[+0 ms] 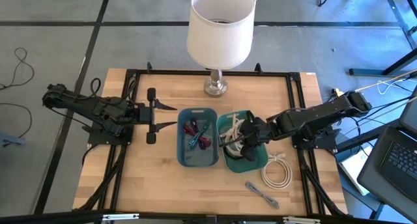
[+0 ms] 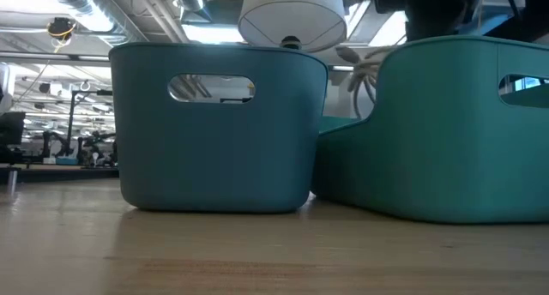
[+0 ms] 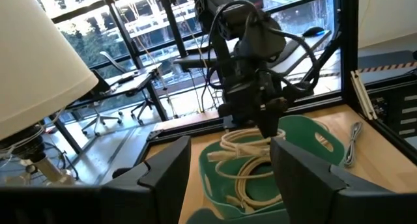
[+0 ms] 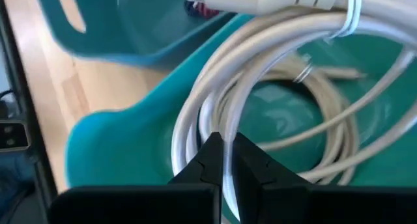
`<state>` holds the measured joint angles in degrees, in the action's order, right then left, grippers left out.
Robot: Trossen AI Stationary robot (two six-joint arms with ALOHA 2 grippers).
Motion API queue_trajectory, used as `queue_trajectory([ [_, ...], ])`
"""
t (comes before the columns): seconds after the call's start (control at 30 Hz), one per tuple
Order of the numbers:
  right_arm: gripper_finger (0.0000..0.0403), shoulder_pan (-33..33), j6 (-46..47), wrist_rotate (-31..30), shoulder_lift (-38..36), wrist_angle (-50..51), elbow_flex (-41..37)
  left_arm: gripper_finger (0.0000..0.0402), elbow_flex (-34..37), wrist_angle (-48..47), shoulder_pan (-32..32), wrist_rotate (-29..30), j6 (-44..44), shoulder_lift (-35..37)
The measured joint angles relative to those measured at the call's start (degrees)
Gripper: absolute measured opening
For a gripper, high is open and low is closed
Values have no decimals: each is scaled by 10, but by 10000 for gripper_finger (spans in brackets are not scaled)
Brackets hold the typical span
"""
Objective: Pick and place items into bin
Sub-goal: Put the left white HDMI cable into the green bin
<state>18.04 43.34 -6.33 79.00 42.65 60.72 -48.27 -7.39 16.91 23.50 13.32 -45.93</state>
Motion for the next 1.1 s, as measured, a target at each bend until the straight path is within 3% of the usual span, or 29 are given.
queue_trajectory([
  [0.2, 12, 1, 12, 34, 6, -2, -4, 205, 0, -1, 0, 11, -1, 0],
  [0.53, 12, 1, -48, 4, 19, -29, 25, 205, 0, -1, 0, 14, 3, 1],
  [0.83, 12, 6, -59, -27, 19, 99, 142, 205, 0, -1, 0, 26, 4, 1],
  [1.1, 12, 8, 9, 46, 27, 174, 166, 205, 0, -1, 0, 26, 4, 1],
])
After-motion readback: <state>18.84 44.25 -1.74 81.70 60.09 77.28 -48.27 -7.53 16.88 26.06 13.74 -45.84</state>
